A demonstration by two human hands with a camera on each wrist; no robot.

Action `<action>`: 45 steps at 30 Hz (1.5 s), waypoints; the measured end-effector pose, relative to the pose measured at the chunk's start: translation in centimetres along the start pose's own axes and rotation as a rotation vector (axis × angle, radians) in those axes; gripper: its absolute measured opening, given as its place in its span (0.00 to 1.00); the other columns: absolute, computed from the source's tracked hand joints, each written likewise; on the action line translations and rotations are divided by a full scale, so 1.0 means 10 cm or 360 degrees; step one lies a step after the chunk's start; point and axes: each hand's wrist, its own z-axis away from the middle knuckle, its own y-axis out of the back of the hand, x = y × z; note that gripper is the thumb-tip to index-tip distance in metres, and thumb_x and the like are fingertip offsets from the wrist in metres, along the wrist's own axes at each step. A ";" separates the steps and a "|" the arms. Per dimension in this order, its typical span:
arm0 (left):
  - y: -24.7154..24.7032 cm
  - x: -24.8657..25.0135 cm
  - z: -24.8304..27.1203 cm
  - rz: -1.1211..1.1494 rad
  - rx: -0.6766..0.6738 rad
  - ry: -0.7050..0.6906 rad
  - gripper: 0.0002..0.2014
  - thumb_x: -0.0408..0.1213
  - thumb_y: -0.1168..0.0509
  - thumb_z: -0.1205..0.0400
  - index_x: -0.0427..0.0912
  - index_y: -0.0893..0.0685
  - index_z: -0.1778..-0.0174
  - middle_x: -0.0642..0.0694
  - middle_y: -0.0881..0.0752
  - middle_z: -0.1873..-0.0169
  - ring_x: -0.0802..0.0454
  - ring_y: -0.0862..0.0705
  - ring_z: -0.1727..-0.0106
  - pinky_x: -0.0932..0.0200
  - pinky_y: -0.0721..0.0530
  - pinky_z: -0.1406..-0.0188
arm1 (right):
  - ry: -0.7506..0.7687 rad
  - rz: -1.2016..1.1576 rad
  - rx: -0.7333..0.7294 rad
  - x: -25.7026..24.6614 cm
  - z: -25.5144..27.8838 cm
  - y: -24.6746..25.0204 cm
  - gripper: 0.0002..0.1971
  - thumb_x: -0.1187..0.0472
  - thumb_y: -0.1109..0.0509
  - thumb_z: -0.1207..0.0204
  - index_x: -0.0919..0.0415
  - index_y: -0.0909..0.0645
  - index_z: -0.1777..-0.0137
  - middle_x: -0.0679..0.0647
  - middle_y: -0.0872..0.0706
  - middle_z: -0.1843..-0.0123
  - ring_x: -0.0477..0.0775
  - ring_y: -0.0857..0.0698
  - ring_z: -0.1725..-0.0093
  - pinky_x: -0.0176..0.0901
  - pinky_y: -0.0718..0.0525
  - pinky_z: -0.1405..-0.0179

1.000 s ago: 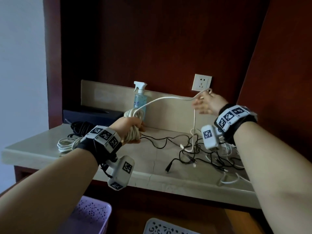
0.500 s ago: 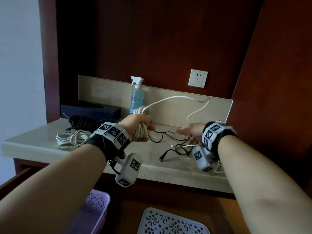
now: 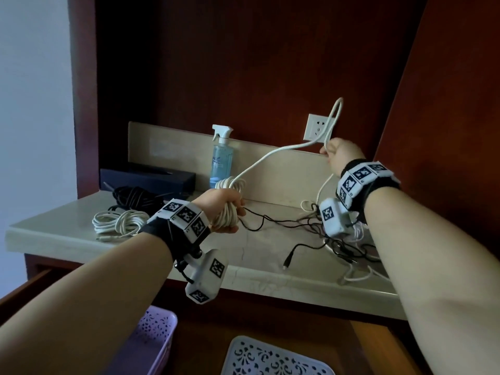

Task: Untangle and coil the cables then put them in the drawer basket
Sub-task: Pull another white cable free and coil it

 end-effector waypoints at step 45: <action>0.52 -0.02 0.48 0.0593 -0.0700 -0.0054 0.19 0.34 0.35 0.38 0.32 0.22 0.52 0.42 0.21 0.69 0.51 0.23 0.73 0.62 0.22 0.80 | 0.0486 -0.0491 0.0411 -0.79 0.64 -0.51 0.12 0.54 0.42 0.17 0.60 0.31 0.39 0.53 0.20 0.43 0.50 0.22 0.47 0.45 0.24 0.44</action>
